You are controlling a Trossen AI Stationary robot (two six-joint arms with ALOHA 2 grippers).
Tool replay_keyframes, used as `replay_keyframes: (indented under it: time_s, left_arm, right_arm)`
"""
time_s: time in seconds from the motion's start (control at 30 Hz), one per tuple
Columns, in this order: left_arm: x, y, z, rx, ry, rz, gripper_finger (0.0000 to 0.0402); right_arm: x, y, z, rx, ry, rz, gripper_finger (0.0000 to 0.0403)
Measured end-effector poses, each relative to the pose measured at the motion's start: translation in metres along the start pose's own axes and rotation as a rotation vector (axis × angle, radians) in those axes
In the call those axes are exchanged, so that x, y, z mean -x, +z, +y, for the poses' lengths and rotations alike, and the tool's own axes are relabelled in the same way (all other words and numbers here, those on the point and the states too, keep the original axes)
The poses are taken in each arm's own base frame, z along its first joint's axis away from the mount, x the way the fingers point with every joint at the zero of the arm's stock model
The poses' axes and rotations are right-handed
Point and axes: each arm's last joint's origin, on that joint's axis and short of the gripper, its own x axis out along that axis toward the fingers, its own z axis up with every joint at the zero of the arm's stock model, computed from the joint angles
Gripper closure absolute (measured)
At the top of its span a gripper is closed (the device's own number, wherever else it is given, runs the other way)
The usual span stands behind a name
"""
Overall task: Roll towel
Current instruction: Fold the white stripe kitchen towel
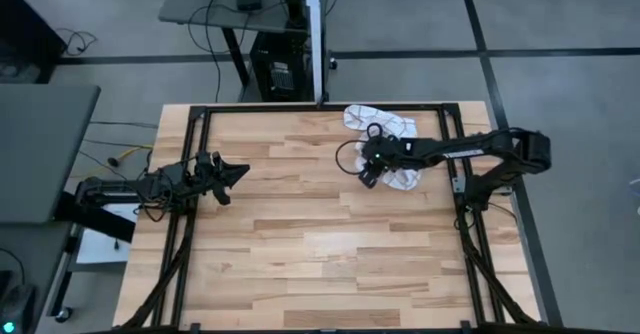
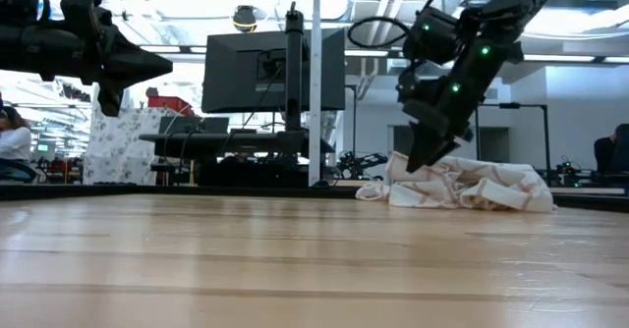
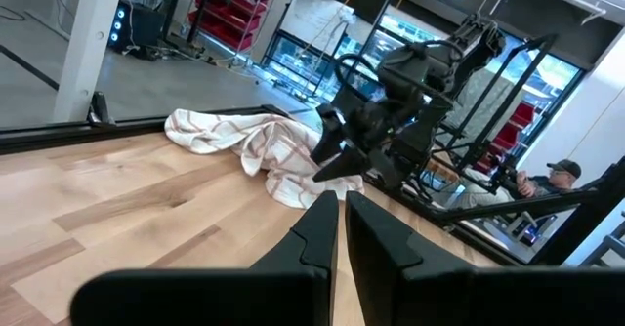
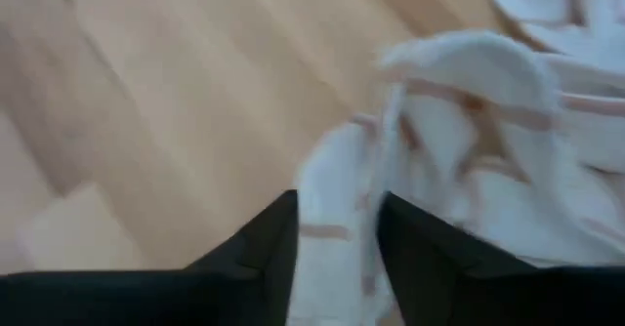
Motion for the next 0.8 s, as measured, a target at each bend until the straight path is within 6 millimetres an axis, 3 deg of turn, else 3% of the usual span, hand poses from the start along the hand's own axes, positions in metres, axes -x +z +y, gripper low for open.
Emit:
replay_keyframes:
  time_s: [0.1, 0.27, 0.5, 0.63, 0.8]
  left_arm:
    - [0.0, 0.0, 0.0, 0.0, 0.0, 0.0, 0.0393]
    - [0.0, 0.002, -0.001, 0.018, -0.008, -0.018, 0.0393]
    - [0.0, 0.006, -0.003, 0.038, -0.027, -0.056, 0.0393]
    - [0.0, 0.006, -0.003, 0.037, -0.027, -0.056, 0.0393]
    - [0.0, 0.007, -0.003, 0.05, -0.033, -0.066, 0.0393]
  right_arm:
    - [-0.001, 0.003, 0.003, -0.035, 0.046, 0.012, 0.0389]
    - [0.011, 0.03, 0.026, -0.128, 0.308, -0.134, 0.04]
    - [0.049, 0.074, 0.078, -0.153, 0.61, -0.482, 0.0402]
    - [0.056, 0.083, 0.108, -0.126, 0.69, -0.516, 0.0402]
    - [0.046, 0.088, 0.136, -0.092, 0.734, -0.477, 0.0403]
